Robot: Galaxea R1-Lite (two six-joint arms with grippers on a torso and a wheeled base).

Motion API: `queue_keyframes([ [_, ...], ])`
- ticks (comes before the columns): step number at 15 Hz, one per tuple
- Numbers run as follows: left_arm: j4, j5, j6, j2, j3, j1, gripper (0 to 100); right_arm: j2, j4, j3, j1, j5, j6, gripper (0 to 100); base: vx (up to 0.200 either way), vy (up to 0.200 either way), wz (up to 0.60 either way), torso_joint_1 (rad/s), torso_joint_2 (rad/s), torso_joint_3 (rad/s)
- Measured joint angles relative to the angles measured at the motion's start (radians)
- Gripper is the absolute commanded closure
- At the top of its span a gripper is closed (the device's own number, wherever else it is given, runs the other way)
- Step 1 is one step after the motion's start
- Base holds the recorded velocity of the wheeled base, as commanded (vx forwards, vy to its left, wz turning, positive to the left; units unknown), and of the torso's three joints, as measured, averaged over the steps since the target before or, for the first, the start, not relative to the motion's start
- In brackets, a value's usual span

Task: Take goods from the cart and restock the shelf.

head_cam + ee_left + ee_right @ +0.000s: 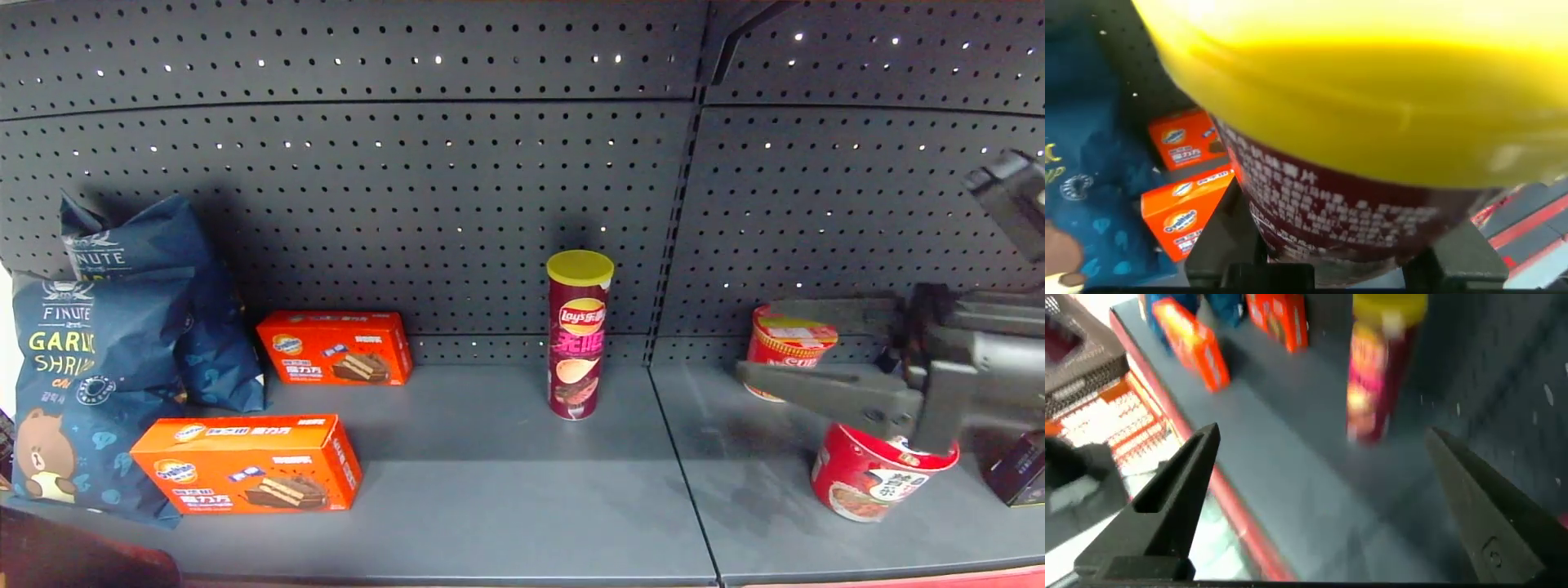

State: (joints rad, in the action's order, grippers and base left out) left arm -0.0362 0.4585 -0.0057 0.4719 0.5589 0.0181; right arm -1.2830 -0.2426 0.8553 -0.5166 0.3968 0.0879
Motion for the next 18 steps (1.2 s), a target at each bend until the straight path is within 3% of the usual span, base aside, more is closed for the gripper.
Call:
queue_keyframes([
  [3, 0.001, 0.001, -0.001, 0.034, 0.013, -0.017, 100, -0.178, -0.013, 0.139, -0.003, 0.046, 0.035, 0, 0.000, 0.000, 0.00, 0.000, 0.00, 0.000],
  [5, 0.001, 0.001, -0.002, 0.054, 0.024, -0.042, 100, -0.277, -0.040, 0.180, 0.008, 0.136, 0.071, 0, 0.000, 0.000, 0.00, 0.000, 0.00, 0.000],
  [9, 0.001, 0.001, -0.009, 0.070, 0.031, -0.062, 100, -0.413, -0.125, 0.213, 0.067, 0.266, 0.121, 0, 0.000, 0.000, 0.00, 0.000, 0.00, 0.000],
  [12, 0.000, 0.001, -0.052, 0.065, 0.031, -0.069, 100, -0.484, -0.151, 0.234, 0.103, 0.318, 0.127, 0, 0.000, 0.000, 0.00, 0.000, 0.00, 0.000],
  [18, 0.000, 0.001, -0.061, 0.055, 0.046, -0.071, 100, -0.618, -0.249, 0.272, 0.120, 0.384, 0.133, 0, 0.000, 0.000, 0.00, 0.000, 0.00, 0.000],
])
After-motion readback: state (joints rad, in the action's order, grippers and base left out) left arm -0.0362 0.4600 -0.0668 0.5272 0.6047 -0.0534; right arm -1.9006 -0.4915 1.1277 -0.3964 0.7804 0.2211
